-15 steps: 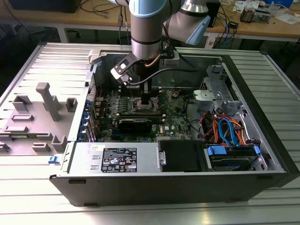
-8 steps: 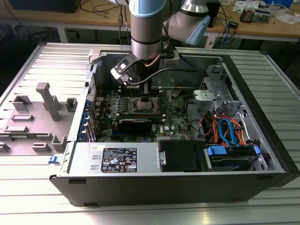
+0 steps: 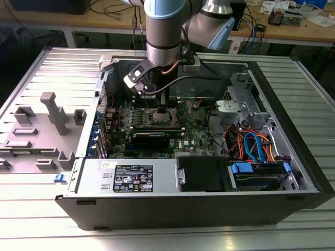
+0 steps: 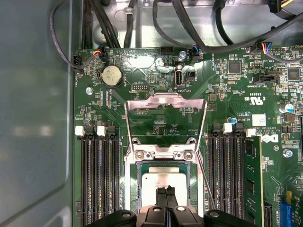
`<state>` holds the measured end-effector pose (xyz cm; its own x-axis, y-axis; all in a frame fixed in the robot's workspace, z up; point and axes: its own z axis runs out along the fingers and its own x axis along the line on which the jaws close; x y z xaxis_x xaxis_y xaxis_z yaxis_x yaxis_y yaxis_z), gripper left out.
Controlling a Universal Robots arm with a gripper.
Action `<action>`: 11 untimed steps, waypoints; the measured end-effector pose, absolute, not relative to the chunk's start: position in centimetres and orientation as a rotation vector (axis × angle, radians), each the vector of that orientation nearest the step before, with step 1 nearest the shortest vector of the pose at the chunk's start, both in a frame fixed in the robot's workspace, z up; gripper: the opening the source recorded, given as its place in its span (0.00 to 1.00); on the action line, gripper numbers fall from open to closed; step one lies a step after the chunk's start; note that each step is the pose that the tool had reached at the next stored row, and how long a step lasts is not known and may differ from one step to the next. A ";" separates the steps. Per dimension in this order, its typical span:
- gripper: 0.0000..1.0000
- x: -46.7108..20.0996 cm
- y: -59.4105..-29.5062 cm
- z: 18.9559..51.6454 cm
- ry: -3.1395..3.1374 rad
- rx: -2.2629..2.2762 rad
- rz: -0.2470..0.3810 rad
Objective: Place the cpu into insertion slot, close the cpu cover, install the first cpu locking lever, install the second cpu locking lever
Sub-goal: 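Close the cpu cover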
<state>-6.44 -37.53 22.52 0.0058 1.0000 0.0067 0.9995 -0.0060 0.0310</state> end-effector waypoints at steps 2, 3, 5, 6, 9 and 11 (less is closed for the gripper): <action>0.11 -6.4 -37.5 22.5 2.203 2.216 0.042; 0.11 -6.4 -37.5 22.5 2.203 2.215 0.042; 0.11 -6.4 -37.5 22.5 2.203 2.215 0.042; 0.11 -6.4 -37.5 22.5 2.203 2.216 0.042; 0.11 -6.4 -37.5 22.5 2.202 2.216 0.042; 0.11 -6.3 -37.5 22.5 2.203 2.216 0.042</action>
